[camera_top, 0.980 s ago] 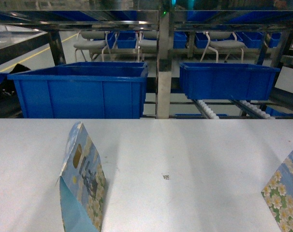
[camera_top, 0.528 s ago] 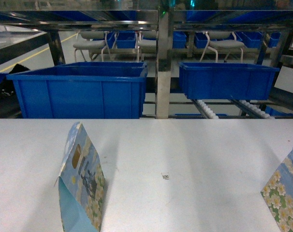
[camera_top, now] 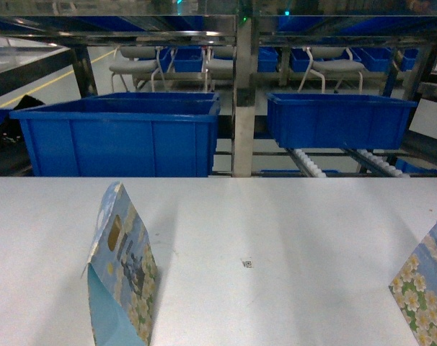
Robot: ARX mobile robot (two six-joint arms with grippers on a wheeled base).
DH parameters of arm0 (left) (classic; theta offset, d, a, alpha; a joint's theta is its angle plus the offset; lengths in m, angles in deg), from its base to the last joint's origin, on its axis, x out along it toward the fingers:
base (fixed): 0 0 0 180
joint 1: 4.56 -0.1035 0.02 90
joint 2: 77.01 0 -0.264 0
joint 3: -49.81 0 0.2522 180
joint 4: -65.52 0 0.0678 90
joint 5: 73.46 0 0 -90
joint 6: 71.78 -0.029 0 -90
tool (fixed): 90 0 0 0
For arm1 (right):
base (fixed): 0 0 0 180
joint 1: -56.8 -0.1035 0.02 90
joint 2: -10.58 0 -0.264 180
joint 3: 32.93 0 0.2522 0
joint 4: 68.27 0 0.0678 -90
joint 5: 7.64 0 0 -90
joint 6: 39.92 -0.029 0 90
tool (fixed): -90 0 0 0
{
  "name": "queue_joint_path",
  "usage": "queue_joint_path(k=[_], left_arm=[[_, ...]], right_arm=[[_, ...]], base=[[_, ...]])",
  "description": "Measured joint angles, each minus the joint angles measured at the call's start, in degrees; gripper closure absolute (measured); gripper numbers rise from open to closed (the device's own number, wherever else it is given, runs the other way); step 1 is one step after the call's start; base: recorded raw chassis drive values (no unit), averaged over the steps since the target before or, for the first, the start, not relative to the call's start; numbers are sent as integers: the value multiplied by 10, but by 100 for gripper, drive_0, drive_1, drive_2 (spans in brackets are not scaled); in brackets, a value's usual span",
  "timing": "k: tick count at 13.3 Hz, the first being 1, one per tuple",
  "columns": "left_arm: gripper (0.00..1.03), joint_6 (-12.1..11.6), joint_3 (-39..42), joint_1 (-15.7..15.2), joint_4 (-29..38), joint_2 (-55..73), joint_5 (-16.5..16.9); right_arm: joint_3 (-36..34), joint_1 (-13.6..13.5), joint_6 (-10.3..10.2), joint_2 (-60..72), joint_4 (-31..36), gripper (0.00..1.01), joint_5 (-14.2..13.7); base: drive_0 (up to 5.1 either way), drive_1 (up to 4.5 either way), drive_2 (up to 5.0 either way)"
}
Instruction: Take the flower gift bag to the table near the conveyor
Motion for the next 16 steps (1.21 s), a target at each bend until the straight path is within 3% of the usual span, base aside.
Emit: queue_joint_path(k=[3,7,9,16], left_arm=[[101,0,0,0,-80,-86,0],[101,0,0,0,-112,-118,0],[101,0,0,0,-221,-198,0],[101,0,0,0,-216,-212,0]], right_arm=[[0,0,0,0,-1,99,0],[0,0,0,0,-1,99,0],[0,0,0,0,-1,99,0],[0,0,1,0,-1,99,0]], base=[[0,0,0],[0,0,0],[0,0,0],[0,0,0]])
